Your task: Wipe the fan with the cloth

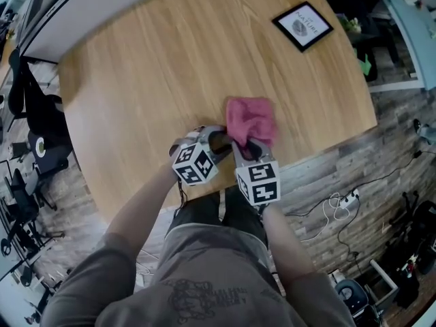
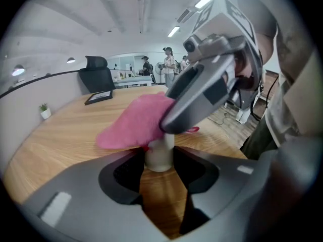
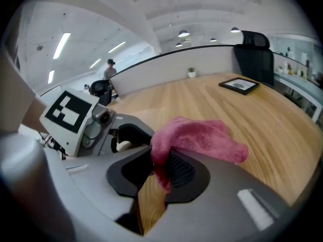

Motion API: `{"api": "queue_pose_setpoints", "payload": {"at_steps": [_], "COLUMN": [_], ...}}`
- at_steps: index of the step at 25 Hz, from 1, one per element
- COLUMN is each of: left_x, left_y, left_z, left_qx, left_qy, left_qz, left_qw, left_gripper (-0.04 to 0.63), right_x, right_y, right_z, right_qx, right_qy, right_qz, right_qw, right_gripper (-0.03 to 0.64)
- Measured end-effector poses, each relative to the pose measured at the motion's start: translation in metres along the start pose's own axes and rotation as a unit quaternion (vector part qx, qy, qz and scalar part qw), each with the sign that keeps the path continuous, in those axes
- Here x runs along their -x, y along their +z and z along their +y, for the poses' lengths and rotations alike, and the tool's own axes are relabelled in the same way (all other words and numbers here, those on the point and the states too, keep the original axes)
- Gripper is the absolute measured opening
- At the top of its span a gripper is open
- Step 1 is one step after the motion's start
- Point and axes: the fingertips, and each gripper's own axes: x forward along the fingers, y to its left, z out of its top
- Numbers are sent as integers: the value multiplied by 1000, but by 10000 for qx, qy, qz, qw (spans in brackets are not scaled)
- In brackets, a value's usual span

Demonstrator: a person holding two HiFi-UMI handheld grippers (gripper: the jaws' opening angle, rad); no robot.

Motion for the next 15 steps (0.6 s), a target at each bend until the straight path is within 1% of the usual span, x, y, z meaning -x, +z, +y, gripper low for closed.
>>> {"api": "queue_pose_setpoints", "payload": {"at_steps": [2, 3, 5, 7, 9, 11, 15], "left_x": [1, 1, 0, -1, -2, -2, -1], "left_y": [-1, -1, 0, 0, 0, 0, -1], "left_z": [0, 0, 0, 0, 0, -1, -1], "left_qx": [-7, -10, -12, 1, 22, 25, 22], "left_qy": [0, 0, 3, 5, -7, -22, -26], "left_qz": [7, 10, 7, 5, 16, 22, 25], "left_qw": [10000, 10000, 10000, 10000, 10000, 10000, 10000], "left_gripper": [189, 189, 189, 189, 189, 189, 189], "right_x": [-8, -9, -8, -3, 8, 22, 48], "right_y": [-5, -8, -12, -16, -17, -17, -20], "right_z": [19, 24, 24, 15, 4, -10, -50], "right_qx": [385, 435, 296, 112, 25, -68, -438], "right_qy": [237, 331, 515, 608, 529, 344, -210], "right_qz": [192, 246, 331, 408, 423, 364, 195], "right_qw": [9988, 9982, 9977, 9973, 9977, 9987, 9986], "right_gripper": [81, 81, 80, 80, 80, 80, 80]}}
